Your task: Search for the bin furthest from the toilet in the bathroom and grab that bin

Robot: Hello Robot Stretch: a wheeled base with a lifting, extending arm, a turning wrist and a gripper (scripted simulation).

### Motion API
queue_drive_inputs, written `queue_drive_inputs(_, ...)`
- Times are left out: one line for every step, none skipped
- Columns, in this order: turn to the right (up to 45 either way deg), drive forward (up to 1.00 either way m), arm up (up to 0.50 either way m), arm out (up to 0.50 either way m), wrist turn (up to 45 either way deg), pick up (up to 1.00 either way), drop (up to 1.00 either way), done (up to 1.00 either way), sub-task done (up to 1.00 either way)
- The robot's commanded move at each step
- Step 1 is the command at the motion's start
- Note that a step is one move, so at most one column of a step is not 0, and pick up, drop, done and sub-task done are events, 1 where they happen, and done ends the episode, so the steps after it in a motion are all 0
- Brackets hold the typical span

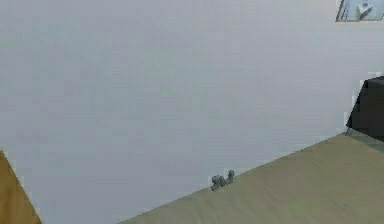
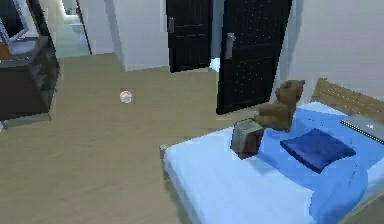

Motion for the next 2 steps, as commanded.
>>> queue_drive_inputs(45.0,0.0,0.0,0.0,0.0,0.0,0.0,0.0,0.0)
queue_drive_inputs(15.0,0.0,0.0,0.0,0.0,0.0,0.0,0.0,0.0)
